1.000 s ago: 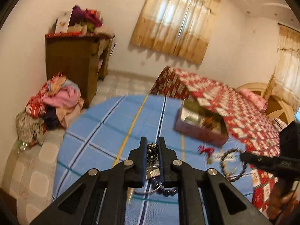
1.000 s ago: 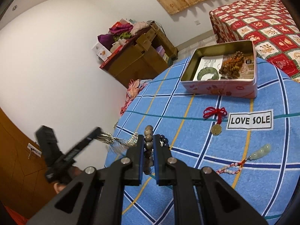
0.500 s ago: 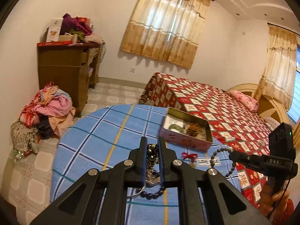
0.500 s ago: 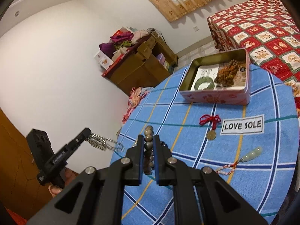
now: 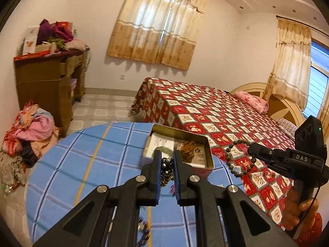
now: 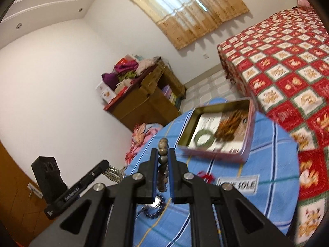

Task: Organize jewelry
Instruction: 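Carry both pieces over the pink tin while both tools open to drop them inside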

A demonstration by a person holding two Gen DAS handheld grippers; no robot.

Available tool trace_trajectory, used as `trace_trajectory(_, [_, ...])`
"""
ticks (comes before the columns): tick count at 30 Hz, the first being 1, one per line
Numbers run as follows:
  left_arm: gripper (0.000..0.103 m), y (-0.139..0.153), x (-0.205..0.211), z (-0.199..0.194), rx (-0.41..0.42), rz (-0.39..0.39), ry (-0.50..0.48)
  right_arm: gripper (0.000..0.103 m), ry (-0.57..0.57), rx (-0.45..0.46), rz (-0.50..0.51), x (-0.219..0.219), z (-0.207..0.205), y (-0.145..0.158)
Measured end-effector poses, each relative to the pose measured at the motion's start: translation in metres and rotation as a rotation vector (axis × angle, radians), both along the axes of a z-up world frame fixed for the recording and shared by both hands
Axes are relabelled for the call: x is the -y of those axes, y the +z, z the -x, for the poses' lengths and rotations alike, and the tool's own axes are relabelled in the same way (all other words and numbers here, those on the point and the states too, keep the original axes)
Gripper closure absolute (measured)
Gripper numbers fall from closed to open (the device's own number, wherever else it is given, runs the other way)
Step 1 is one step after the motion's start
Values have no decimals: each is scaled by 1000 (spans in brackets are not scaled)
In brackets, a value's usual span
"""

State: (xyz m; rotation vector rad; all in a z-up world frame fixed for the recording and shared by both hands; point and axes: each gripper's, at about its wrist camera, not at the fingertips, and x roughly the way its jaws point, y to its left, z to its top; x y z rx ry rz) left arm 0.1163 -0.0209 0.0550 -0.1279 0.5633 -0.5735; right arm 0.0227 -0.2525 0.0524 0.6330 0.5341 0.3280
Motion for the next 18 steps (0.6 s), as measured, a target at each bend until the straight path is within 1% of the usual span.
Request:
trace_trajectory(5, [93, 0, 34, -33, 5, 11, -51, 91, -42, 4, -12, 17, -32, -2])
trace_trajectory(7, [93, 1, 42, -43, 11, 18, -61, 91, -50, 6, -22, 21, -45, -6])
trace_trajectory(9, [93, 1, 52, -59, 12, 12, -64, 91, -62, -3, -26, 25, -61, -13])
trace_trajectory(14, [93, -3, 69, -94, -6, 23, -74, 91, -84, -35, -80, 39, -100, -38])
trace_trajectory(18, [93, -11, 82, -119, -19, 21, -67, 91, -98, -79, -157, 50, -124, -65])
